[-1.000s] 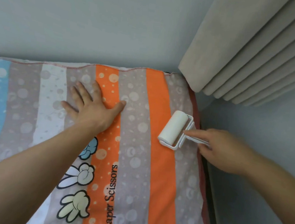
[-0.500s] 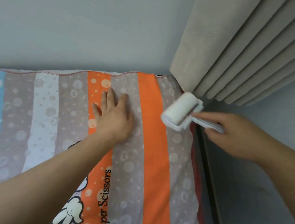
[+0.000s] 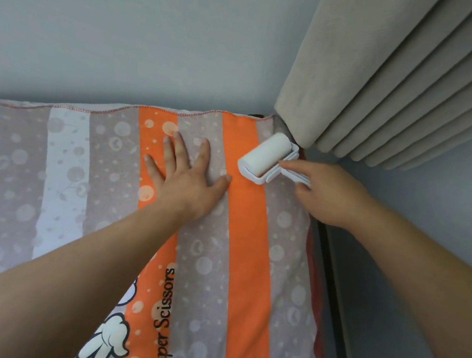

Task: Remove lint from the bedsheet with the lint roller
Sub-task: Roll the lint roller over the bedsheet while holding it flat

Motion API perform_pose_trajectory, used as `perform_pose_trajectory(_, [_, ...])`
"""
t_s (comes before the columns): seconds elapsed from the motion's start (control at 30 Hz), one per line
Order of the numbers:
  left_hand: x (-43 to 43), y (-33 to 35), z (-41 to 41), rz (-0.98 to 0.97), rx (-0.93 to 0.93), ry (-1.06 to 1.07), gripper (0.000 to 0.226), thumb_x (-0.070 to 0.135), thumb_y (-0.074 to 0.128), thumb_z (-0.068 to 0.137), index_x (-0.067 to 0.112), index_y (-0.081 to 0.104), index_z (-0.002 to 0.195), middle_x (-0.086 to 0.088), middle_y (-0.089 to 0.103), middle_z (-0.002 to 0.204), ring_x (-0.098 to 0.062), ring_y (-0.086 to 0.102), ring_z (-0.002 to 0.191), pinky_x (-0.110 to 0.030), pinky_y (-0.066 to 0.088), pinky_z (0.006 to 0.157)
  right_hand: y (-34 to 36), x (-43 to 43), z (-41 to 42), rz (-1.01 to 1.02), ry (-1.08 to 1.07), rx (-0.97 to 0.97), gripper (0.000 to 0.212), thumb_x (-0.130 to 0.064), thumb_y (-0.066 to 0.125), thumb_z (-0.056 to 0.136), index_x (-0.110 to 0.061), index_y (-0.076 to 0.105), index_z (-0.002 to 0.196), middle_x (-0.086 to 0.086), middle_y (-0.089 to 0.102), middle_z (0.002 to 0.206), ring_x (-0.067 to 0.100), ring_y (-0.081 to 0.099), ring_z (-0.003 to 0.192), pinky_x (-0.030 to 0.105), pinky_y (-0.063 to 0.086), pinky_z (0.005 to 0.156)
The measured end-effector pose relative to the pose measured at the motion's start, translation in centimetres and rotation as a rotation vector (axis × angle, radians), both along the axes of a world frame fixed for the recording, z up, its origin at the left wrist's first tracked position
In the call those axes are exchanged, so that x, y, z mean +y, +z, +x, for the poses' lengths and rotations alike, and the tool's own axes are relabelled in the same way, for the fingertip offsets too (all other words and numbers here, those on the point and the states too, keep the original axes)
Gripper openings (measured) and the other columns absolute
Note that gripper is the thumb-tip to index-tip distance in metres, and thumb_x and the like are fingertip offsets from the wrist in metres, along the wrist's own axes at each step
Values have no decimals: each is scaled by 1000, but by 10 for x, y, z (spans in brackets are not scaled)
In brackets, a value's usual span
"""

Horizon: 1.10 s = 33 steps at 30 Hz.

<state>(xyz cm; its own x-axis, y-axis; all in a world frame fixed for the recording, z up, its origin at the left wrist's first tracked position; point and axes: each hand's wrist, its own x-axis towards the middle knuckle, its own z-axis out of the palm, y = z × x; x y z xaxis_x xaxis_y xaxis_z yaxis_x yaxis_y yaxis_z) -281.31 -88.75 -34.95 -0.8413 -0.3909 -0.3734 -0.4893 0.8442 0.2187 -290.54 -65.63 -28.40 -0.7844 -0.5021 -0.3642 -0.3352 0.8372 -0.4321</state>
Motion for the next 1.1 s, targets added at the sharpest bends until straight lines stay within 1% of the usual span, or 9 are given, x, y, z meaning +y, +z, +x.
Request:
perform_pose_trajectory(0.3, [4,-4,1,-63,21,3,90,83,21,88,38,-6,160,-13,-26,166,-31,-31,150,-65,-18,116,-1,96,20,184,66,-124,53,-20,54,91,-44,49,137,-10,59,132,10,58,106,23,41,79])
perform_pose_trajectory(0.47, [4,-5,2,-47,14,3,88,82,23,89,40,-7,160,-11,-26,165,-29,-32,150,-63,-21,116,18,129,20,304,123,-241,52,-14,57,87,-44,56,130,-15,61,118,-5,52,85,10,36,68])
perform_pose_trajectory(0.5, [2,-5,3,-20,16,-1,86,80,25,91,40,-6,160,-10,-27,165,-28,-33,149,-62,-22,115,24,133,21,292,110,-261,52,-13,58,86,-46,58,126,-16,62,114,-6,53,84,7,35,68])
perform_pose_trajectory(0.57, [-6,0,8,86,88,2,78,69,32,96,39,2,161,-7,-24,167,-24,-30,151,-58,-23,116,36,136,27,237,49,-247,52,-12,60,86,-47,57,124,-13,63,117,-3,56,89,11,38,72])
perform_pose_trajectory(0.67, [-18,17,32,232,301,13,71,49,36,95,26,23,161,-8,1,171,-23,-11,156,-52,-13,123,51,108,50,131,-45,-181,49,-16,58,91,-43,54,132,-11,61,120,-1,55,88,15,39,69])
perform_pose_trajectory(0.77, [-14,32,79,193,349,2,65,37,39,93,20,34,155,-9,14,169,-24,-2,157,-51,-8,124,52,40,82,-40,-90,-116,50,-20,54,93,-45,50,136,-14,59,127,6,59,101,22,46,78])
perform_pose_trajectory(0.87, [-4,30,127,194,223,-20,60,36,43,95,23,34,153,-14,3,169,-26,-9,156,-54,-12,122,37,-28,102,-58,-103,-30,53,-21,50,91,-44,46,139,-8,57,135,18,57,118,35,49,92])
perform_pose_trajectory(0.93, [1,21,148,174,167,-70,62,38,47,97,23,30,155,-15,-4,169,-27,-14,155,-55,-12,123,26,-61,109,4,-115,8,55,-21,47,90,-42,44,140,-2,57,137,24,55,121,37,48,94])
perform_pose_trajectory(1.1, [2,4,160,171,18,-202,92,64,35,96,24,-16,160,-8,-41,159,-22,-43,144,-57,-24,117,11,-58,117,169,-65,44,58,-21,45,88,-47,42,140,-4,56,138,24,55,119,37,50,91])
